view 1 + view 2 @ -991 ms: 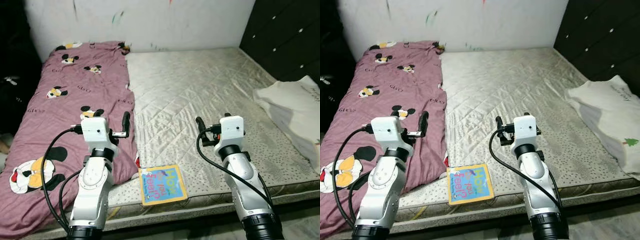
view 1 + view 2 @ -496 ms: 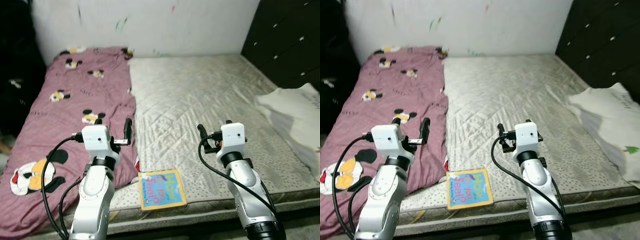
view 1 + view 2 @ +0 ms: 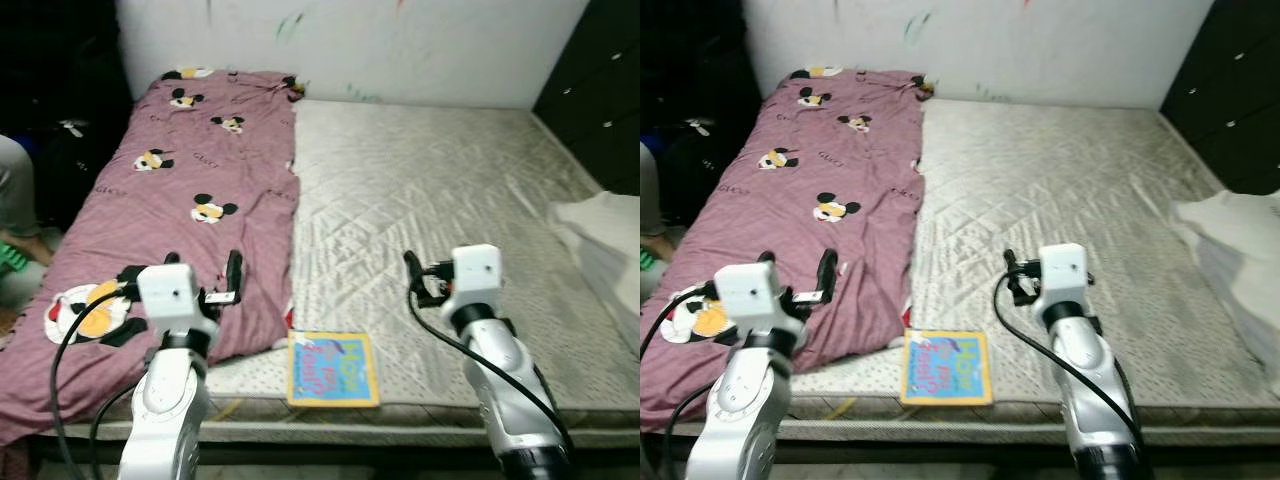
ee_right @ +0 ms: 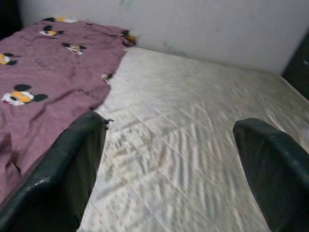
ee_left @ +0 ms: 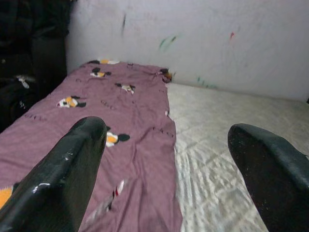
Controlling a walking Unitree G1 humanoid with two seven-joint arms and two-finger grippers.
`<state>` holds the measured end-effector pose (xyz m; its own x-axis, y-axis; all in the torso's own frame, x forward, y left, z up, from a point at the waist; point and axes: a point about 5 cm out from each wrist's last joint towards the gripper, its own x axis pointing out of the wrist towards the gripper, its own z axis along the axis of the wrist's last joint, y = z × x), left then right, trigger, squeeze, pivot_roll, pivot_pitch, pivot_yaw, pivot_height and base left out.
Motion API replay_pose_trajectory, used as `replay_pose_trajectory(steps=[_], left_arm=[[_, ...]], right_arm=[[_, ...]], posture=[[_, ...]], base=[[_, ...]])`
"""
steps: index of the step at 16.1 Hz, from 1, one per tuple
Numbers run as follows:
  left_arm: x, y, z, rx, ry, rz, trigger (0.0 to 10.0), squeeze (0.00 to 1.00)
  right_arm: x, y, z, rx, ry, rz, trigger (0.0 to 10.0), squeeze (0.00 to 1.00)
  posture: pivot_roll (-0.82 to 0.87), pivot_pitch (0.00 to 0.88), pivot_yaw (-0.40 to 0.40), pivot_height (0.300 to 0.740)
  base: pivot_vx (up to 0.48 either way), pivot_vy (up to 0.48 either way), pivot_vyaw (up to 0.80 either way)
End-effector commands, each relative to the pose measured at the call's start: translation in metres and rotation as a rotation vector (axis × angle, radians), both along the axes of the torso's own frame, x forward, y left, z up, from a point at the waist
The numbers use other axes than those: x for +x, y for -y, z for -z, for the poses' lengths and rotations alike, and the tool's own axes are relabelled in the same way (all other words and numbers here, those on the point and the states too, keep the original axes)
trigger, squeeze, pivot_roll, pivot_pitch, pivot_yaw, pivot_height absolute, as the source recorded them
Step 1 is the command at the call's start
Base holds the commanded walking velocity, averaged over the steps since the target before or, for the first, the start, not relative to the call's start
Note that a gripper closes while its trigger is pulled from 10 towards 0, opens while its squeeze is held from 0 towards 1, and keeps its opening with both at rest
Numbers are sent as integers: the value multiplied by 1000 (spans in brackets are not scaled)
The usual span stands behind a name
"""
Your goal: Clean up the room
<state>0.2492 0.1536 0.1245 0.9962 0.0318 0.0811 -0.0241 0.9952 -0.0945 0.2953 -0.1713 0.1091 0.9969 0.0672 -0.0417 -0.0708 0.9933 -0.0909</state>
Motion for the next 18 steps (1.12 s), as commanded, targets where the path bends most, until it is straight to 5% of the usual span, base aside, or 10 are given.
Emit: replay_pose_trajectory(steps=[1,6,10,18], left_arm=[[-3,-5,-3,19,-7,-16,10000,0],[-9,-20,-2,40,-35,-47,10000,0],[-7,-20,-5,41,-37,-47,10000,0],[-6,-23,-6,30,-41,-66,10000,0]], right_arm=[[-4,5,1,28,-23,30,10000,0],[-11,4,-6,60,-13,50,10000,0],[-11,4,-7,81,-31,48,10000,0],[-12,-1,-12,74,-15,15,10000,0]], posture=[[-25,82,-59,740],[-25,109,-57,740],[-31,121,-56,740],[-34,134,-55,740]], base=[[0,0,0],[0,0,0],[0,0,-600],[0,0,0]])
